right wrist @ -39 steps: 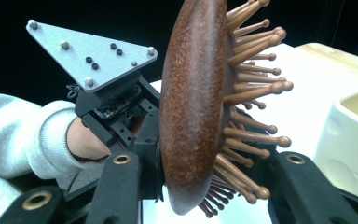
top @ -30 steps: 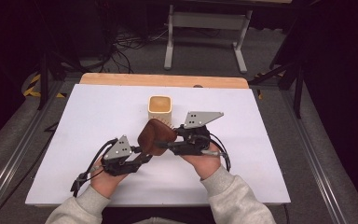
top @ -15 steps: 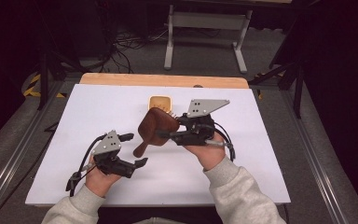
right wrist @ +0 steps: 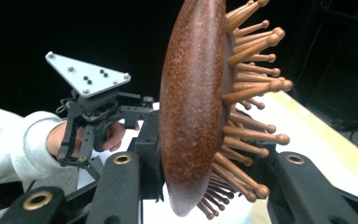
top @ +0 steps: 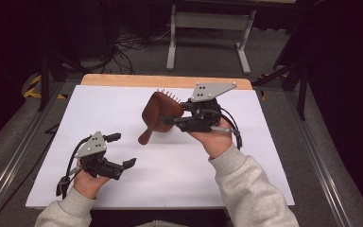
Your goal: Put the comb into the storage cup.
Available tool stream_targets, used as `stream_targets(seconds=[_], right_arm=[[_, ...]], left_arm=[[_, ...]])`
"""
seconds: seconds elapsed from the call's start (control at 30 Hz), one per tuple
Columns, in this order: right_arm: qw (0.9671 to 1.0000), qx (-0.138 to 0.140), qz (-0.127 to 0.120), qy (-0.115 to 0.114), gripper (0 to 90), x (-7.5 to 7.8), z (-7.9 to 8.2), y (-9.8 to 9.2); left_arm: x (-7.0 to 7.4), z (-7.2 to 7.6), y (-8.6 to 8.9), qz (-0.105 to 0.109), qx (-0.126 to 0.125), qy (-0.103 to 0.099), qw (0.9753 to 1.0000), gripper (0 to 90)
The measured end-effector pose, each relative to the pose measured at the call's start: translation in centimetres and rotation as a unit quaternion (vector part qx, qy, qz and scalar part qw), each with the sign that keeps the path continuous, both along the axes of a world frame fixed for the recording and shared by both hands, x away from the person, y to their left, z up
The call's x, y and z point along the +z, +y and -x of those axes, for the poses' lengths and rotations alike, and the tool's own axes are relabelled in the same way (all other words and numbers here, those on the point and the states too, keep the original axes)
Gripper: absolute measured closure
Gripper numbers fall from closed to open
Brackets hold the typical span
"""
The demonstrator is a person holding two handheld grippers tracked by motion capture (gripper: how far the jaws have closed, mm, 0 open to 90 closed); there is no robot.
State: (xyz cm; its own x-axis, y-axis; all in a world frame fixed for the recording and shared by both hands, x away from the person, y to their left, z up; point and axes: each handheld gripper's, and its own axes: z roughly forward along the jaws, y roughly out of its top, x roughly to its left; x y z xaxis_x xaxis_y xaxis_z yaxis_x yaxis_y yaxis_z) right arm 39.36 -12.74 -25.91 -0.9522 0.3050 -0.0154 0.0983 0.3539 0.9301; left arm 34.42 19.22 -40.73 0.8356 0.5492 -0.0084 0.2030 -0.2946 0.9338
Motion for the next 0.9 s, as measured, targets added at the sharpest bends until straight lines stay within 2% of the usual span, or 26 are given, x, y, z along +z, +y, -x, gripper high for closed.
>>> stream_targets(seconds=[0.43,0.9], right_arm=[[0.9997,-0.017,-0.006,-0.016,59.6,2.2,-1.7,0.0],[0.9979,-0.059,-0.007,-0.028,59.6,3.2,-4.3,-0.1]], left_arm=[[-0.5,0.2,2.2,0.004,0.02,0.0,0.9998,0.3],[-1.0,-0.1,3.6,0.006,0.032,0.008,0.9994,0.1]])
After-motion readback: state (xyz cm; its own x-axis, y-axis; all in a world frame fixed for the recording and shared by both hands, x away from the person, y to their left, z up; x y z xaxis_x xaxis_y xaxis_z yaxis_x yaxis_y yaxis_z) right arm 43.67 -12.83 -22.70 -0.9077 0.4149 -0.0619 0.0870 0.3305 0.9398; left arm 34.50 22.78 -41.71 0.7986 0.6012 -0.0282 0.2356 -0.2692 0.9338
